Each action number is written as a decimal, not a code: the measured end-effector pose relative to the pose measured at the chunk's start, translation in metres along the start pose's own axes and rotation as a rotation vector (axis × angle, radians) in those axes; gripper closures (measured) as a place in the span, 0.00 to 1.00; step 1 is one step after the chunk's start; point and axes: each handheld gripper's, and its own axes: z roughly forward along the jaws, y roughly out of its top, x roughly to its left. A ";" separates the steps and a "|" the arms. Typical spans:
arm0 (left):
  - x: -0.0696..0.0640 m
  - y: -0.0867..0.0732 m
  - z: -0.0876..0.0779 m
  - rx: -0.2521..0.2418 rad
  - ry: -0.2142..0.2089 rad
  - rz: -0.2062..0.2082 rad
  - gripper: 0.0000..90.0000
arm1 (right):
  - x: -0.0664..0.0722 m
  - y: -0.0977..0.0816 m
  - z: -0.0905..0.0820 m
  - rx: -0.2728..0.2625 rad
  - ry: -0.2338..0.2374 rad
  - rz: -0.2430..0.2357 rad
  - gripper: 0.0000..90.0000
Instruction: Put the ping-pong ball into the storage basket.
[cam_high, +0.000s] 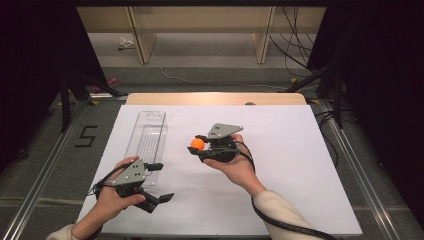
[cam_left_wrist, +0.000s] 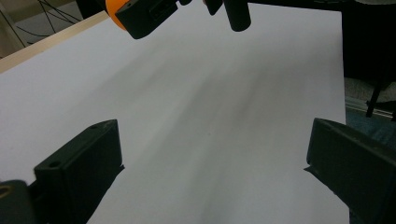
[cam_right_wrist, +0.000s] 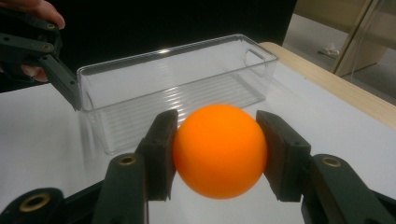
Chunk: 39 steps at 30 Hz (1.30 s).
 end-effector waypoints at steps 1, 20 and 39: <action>0.000 0.000 0.000 0.000 0.000 0.000 0.03 | 0.000 0.000 0.000 -0.001 0.001 0.000 0.57; 0.000 0.000 0.000 -0.001 -0.002 0.000 0.04 | 0.000 0.003 0.006 -0.001 0.002 -0.001 0.57; 0.000 0.000 0.000 -0.001 -0.002 0.000 0.04 | 0.000 0.007 0.012 -0.003 0.006 -0.001 0.57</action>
